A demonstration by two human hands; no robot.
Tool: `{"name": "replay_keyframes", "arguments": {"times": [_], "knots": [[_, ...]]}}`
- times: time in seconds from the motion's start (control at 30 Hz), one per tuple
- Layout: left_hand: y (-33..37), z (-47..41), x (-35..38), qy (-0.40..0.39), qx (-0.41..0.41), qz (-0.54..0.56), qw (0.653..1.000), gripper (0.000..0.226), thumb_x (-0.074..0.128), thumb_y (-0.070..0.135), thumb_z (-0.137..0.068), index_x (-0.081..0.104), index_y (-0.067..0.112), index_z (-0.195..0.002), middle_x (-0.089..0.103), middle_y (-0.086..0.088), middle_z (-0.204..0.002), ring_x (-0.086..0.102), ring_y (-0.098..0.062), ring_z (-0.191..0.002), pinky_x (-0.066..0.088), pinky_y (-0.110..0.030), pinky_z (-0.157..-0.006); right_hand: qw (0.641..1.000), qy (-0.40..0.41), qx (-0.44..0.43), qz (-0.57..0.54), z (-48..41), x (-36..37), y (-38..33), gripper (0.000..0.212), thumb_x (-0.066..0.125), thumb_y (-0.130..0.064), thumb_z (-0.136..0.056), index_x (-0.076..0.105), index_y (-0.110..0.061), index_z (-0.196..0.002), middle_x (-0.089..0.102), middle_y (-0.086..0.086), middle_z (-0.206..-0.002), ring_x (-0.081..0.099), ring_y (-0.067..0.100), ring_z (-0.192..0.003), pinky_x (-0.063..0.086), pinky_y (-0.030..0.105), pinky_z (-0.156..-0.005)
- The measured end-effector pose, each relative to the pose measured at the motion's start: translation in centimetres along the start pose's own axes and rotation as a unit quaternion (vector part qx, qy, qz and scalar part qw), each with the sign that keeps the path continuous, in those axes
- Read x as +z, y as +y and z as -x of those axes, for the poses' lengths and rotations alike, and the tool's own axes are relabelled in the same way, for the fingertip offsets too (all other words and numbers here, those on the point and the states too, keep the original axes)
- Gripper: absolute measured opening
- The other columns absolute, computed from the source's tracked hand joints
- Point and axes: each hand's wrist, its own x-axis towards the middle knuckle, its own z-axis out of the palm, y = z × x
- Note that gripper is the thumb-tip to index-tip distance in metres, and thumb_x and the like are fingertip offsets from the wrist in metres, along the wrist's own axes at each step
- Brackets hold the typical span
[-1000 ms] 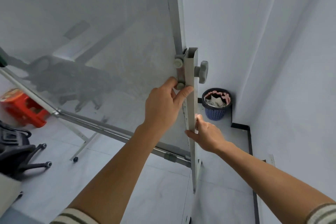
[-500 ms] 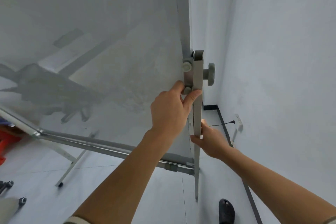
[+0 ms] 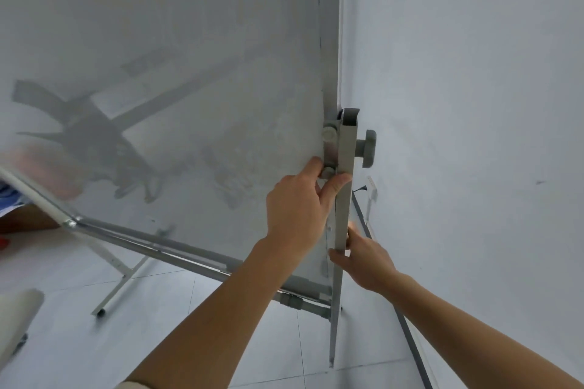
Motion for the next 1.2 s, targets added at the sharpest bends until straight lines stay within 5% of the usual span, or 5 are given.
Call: {"name": "replay_keyframes", "arguments": {"times": [0.37,0.63,0.87,1.0,1.2], "knots": [[8.0,11.9,-2.7,-0.015,0.0,0.045,0.999,0.048,0.039,0.059,-0.084,0.057,0.017,-0.099,0.036,0.02,-0.05,0.04,-0.005,-0.043,0.038,-0.021,-0.053,1.0,0.011,0.026,-0.008,14.8,1.1,1.8,0.045,0.052,-0.046,-0.09,0.037,-0.019,-0.124,0.068,0.005,-0.111,0.066,0.026,-0.092,0.058,0.039,-0.079],[11.6,19.2,-6.9,-0.055,0.083,0.055,0.994,0.042,0.047,0.057,-0.085,0.059,0.018,-0.093,0.051,0.009,-0.062,0.051,-0.016,-0.054,0.05,-0.03,-0.064,0.989,0.076,0.122,-0.044,25.9,3.9,0.1,0.047,0.054,-0.038,-0.09,0.033,-0.019,-0.128,0.059,-0.001,-0.096,0.058,0.021,-0.078,0.05,0.028,-0.067],[15.5,27.0,-11.0,-0.096,0.132,0.068,0.984,0.042,0.049,0.059,-0.084,0.06,0.018,-0.087,0.053,0.007,-0.062,0.061,-0.023,-0.058,0.055,-0.035,-0.064,0.979,0.1,0.173,-0.042,37.1,6.0,-1.8,0.046,0.053,-0.035,-0.093,0.035,-0.017,-0.132,0.064,0.008,-0.114,0.053,0.023,-0.079,0.038,0.018,-0.055],[18.5,31.9,-12.6,-0.105,0.15,0.082,0.98,0.042,0.05,0.058,-0.084,0.062,0.018,-0.089,0.054,0.008,-0.063,0.053,-0.016,-0.055,0.053,-0.03,-0.064,0.972,0.12,0.197,-0.053,43.7,6.8,-1.5,0.048,0.053,-0.039,-0.092,0.034,-0.02,-0.132,0.065,0.007,-0.113,0.057,0.024,-0.082,0.05,0.031,-0.071],[22.1,39.9,-15.2,-0.091,0.179,0.108,0.974,0.041,0.05,0.056,-0.083,0.061,0.017,-0.083,0.048,0.011,-0.057,0.047,-0.013,-0.047,0.037,-0.02,-0.055,0.975,0.12,0.18,-0.044,53.4,8.3,-1.3,0.047,0.052,-0.043,-0.092,0.035,-0.021,-0.131,0.065,0.0,-0.117,0.054,0.018,-0.082,0.042,0.026,-0.072]]}}
